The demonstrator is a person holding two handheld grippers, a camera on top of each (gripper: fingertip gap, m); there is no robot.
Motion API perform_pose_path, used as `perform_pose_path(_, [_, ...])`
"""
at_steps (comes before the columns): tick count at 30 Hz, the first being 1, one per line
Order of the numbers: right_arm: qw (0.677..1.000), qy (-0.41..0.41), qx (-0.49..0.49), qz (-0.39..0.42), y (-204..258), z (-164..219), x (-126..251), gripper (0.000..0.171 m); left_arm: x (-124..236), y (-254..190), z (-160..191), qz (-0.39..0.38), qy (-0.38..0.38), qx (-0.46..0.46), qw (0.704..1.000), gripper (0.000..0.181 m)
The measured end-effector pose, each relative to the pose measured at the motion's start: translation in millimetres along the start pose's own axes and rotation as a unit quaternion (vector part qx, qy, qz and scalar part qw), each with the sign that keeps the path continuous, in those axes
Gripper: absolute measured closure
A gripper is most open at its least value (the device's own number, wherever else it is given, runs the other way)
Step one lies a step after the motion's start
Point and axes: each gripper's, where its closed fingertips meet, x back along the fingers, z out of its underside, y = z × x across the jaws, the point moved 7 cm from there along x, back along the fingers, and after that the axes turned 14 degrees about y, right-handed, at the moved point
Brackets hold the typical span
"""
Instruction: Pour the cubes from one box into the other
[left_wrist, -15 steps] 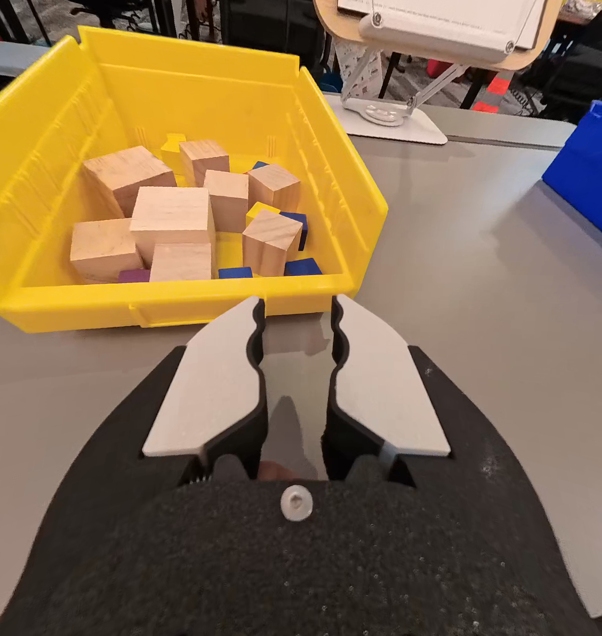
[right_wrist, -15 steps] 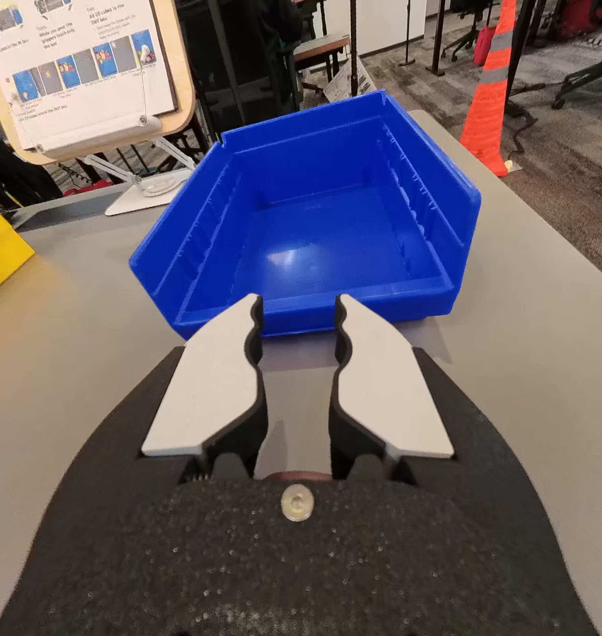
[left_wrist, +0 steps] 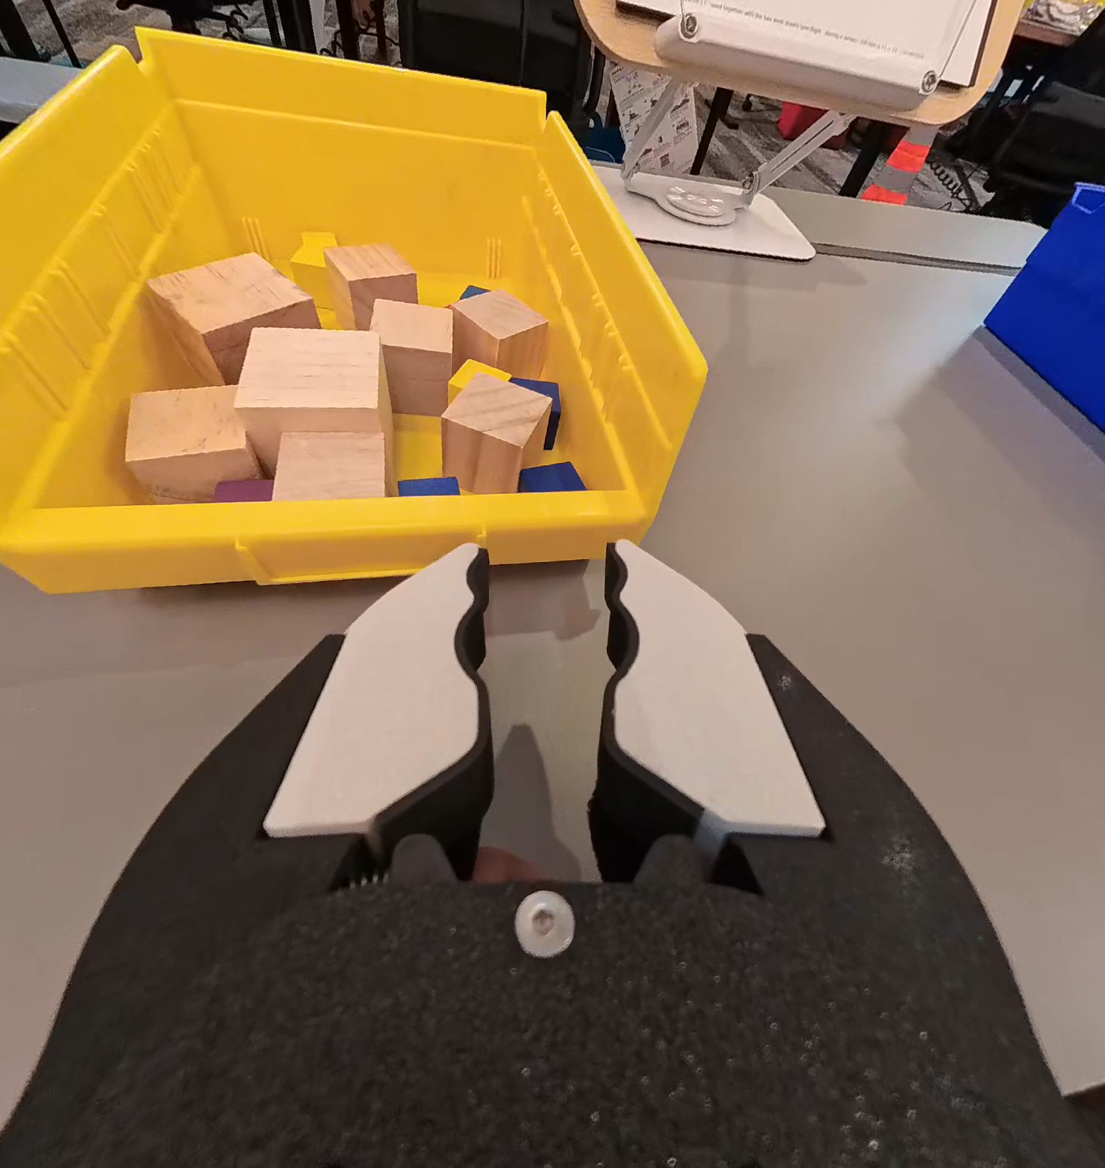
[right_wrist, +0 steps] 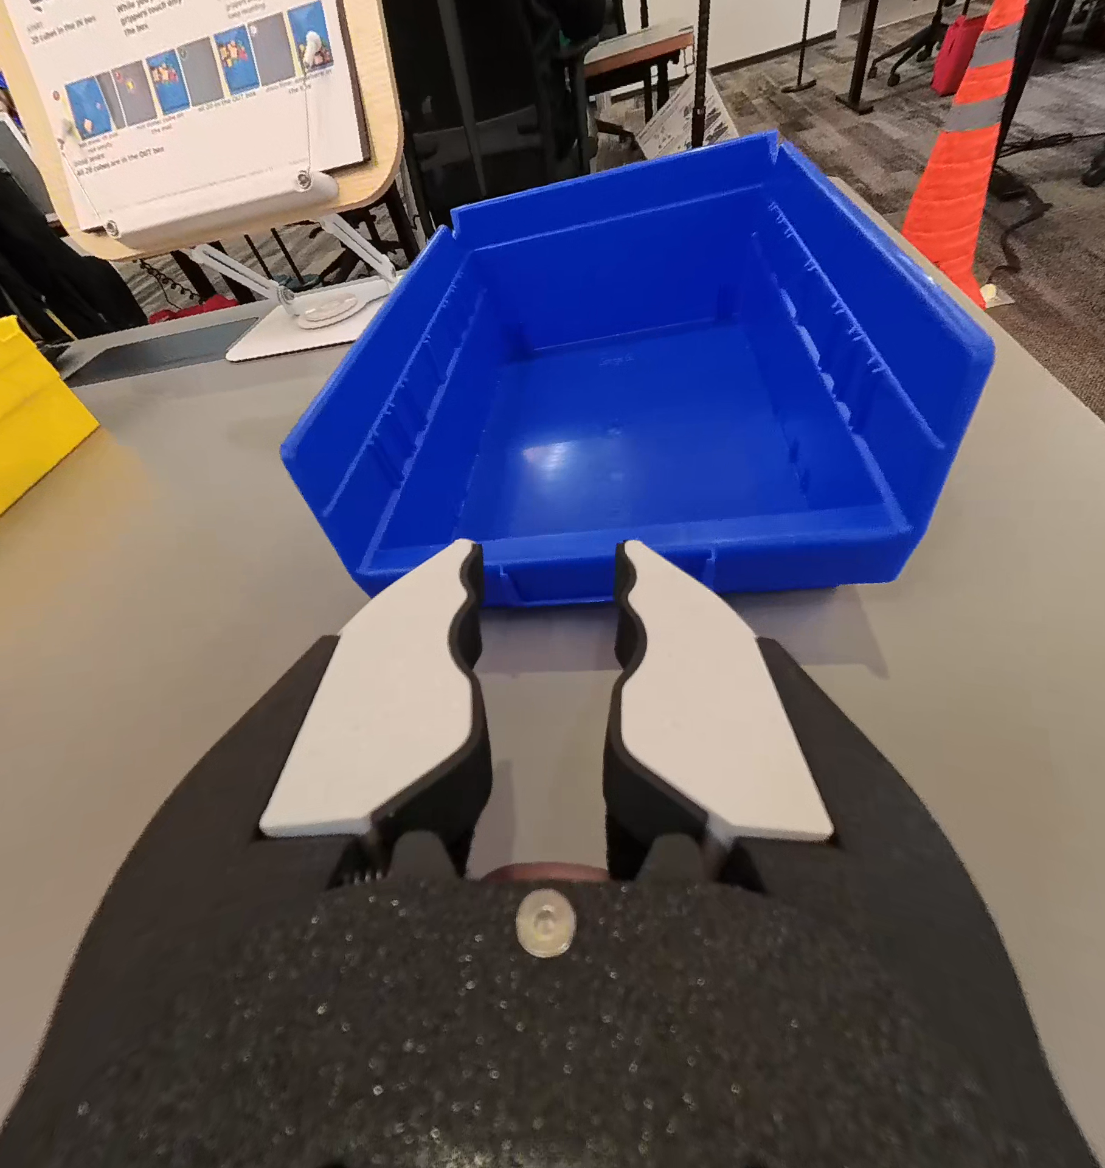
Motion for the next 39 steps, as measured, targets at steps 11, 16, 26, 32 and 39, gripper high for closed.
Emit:
perform_pose_path(11, [1.000,0.006,-0.001,-0.008,4,0,-2,0.133,10,-4,-13,0.056,-0.020,-0.025,0.998,0.146])
perform_pose_path(16, [1.000,0.002,0.002,-0.019,7,0,-2,0.133,29,9,-68,0.105,0.055,-0.147,0.982,0.156])
perform_pose_path(26, [0.999,0.007,0.012,-0.031,11,-2,-10,0.132,-66,97,-225,0.010,0.153,-0.359,0.921,0.135])
perform_pose_path(32, [0.999,0.011,0.038,-0.021,22,-5,-13,0.132,-168,144,-258,-0.030,0.301,-0.524,0.796,0.134])
perform_pose_path(39, [0.997,-0.001,0.074,-0.021,44,-11,-6,0.131,-217,167,-246,0.058,0.421,-0.557,0.714,0.138])
